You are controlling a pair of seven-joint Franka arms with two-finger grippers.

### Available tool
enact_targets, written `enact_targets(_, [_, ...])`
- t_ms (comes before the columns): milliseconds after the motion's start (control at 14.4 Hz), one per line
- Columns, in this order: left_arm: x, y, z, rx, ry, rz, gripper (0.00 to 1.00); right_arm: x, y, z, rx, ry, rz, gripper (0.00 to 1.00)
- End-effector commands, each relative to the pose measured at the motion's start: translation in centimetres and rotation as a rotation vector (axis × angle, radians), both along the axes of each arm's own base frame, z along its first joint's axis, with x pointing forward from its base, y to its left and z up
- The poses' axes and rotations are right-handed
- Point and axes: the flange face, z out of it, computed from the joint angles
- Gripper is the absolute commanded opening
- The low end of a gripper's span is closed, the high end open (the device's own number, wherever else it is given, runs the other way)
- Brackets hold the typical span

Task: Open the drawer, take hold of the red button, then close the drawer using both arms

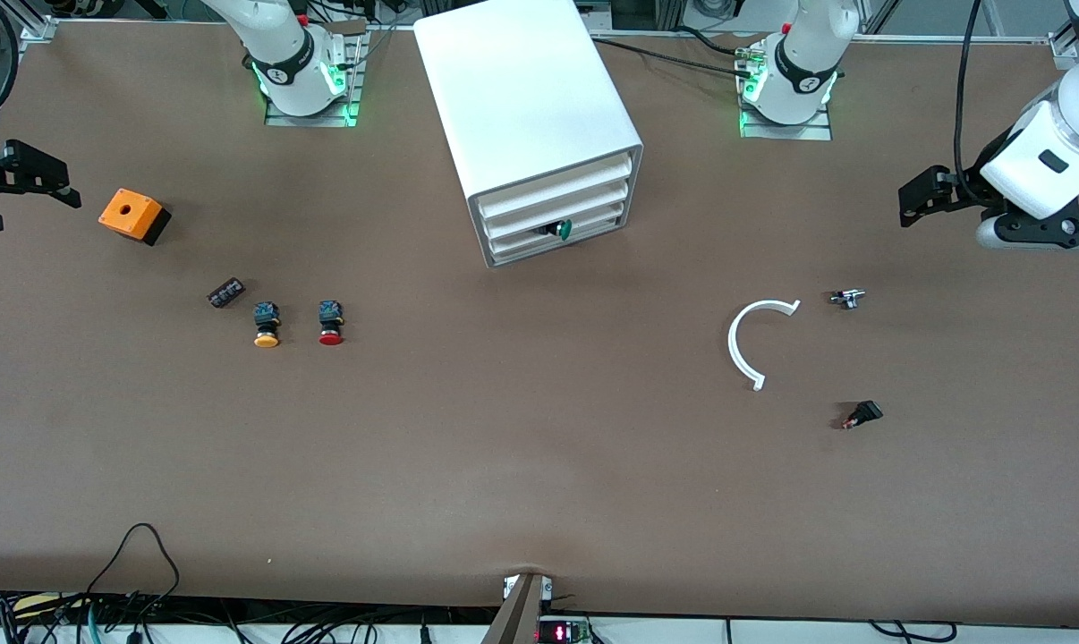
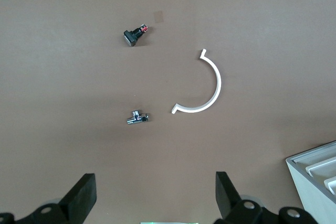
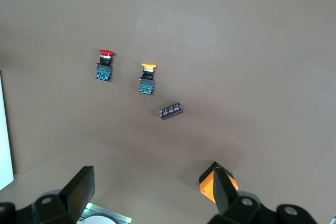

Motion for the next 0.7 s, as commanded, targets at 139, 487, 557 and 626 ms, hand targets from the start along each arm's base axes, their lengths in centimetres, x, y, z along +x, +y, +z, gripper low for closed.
enact_targets(139, [0.35, -0.14, 0.49, -0.01, 0.002, -0.017, 1.0, -0.48, 0.1, 0.53, -0.003, 0.001, 0.01, 1.0])
enact_targets(487, [0.37, -0.06, 0.43, -0.009, 0.002, -0.008, 1.0, -0.52, 0.09, 0.61, -0.002, -0.001, 0.011, 1.0])
enact_targets(557, [0.45, -0.13, 0.44, -0.008, -0.001, -0.008, 1.0, -0.52, 0.08, 0.61, -0.004, 0.0, 0.011, 1.0])
enact_targets(626, [0.57, -0.13, 0.19, -0.008, 0.003, -0.007, 1.0, -0.47, 0.14, 0.53, -0.005, 0.001, 0.013, 1.0])
